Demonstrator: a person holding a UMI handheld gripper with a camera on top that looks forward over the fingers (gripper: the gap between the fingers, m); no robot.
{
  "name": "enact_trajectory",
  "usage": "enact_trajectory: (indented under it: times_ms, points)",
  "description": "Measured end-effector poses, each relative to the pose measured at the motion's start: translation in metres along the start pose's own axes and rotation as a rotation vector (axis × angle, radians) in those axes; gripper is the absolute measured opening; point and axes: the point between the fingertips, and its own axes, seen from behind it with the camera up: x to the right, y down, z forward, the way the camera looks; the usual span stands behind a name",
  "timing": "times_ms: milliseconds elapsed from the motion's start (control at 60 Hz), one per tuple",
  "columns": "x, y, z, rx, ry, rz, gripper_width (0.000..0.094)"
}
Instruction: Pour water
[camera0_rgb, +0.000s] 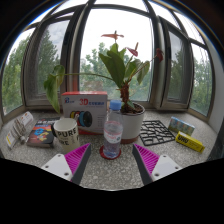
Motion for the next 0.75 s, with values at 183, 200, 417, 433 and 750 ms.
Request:
enact_trajectory:
  times_ms: [183, 200, 417, 433, 750]
  points:
    - [-0.009, 0.023, -0.084, -0.040, 0.039, 0.010, 0.0852]
    - [-0.010, 0.025, -0.089, -0.042, 0.037, 0.010, 0.0853]
    - [-0.021, 0.037, -0.142, -0.035, 0.029, 0.010, 0.0853]
    - [-0.021, 0.038, -0.145, -0.033, 0.033, 0.008, 0.0854]
    - [-0.019, 0.032, -0.160, -0.005, 0.052, -0.031, 0.0856]
